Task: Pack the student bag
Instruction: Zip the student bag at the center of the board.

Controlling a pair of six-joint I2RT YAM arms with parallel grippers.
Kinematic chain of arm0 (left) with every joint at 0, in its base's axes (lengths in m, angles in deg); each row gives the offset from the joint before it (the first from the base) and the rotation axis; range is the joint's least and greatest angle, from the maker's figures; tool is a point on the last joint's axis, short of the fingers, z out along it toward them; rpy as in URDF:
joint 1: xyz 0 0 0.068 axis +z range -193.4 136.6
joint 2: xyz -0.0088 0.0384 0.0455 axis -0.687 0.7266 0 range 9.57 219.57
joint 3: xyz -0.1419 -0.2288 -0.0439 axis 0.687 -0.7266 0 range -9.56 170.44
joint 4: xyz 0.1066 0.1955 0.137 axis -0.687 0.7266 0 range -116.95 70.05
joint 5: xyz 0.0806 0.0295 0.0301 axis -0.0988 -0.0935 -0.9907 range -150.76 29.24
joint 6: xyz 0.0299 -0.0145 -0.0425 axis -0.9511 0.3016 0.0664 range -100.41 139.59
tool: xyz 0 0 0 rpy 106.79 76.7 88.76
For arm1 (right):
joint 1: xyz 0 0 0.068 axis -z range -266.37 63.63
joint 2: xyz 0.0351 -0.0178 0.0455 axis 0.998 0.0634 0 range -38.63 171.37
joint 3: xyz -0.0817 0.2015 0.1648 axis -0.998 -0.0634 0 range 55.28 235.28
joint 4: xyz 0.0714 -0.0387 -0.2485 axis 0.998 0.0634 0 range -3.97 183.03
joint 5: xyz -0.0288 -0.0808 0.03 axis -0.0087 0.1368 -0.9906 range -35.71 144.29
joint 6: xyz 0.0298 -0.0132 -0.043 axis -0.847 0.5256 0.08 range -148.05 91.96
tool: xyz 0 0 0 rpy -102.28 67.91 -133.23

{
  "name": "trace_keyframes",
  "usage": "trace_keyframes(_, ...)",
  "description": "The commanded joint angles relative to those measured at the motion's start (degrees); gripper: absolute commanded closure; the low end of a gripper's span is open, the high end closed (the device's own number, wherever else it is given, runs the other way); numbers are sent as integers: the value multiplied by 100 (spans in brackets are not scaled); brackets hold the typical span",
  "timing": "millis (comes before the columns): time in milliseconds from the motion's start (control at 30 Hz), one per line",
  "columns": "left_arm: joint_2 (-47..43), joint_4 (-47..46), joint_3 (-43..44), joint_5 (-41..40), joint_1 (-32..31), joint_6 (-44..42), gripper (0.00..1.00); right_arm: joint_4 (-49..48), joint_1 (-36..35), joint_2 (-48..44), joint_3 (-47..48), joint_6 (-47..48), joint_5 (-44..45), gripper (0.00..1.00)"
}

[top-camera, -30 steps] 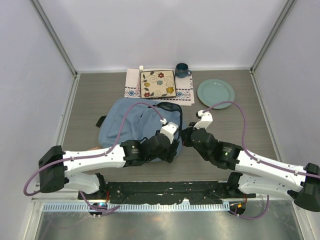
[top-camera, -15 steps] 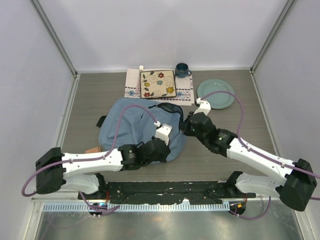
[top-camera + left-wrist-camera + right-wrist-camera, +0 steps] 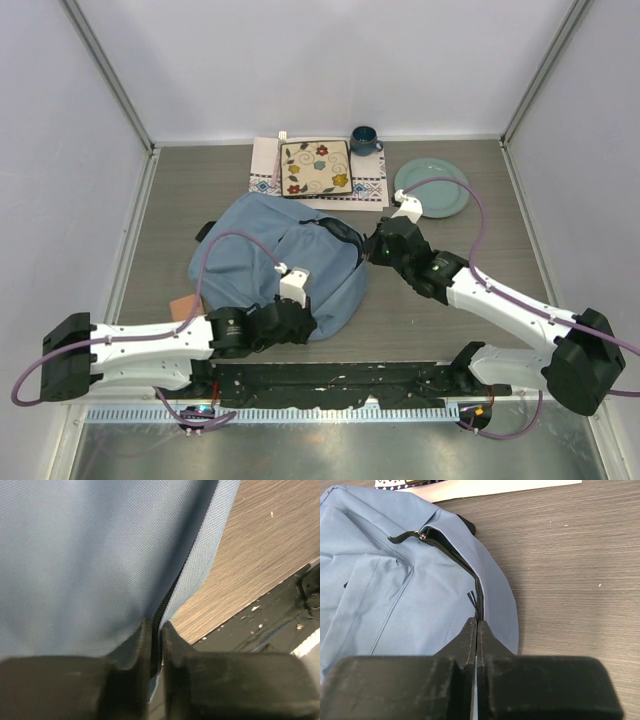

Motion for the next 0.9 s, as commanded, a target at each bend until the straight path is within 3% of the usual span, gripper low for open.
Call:
trace_keyframes(0,-325,1182,23,-421,-44,261,67,-832,115,-251,-81,32,205,99)
trace_keyframes(67,-563,1227,400,-651,-44,147,44,-946,115,-339,-231,-30,100,99)
trace_keyframes(100,-624,1149,541,-783,-44,-10,26,-981,115,-426,-389,-65,56,99)
trace_keyframes(200,-564,843,1139,-1257,-36,-457,5,-1017,106,-489,-574,-188,-76,99)
trace_keyframes(433,876,349,2334,-943,140,-1277,0,-1026,106,-603,-715,-189,-94,99)
trace_keyframes(633,1976,-152,2616,-336,175,-1040,3,-903,106,-664,-540,-145,-102,99)
trace_keyframes(867,2486,-153,2906,-749,237,-1031,4,-867,106,-629,-408,-48,-208,99)
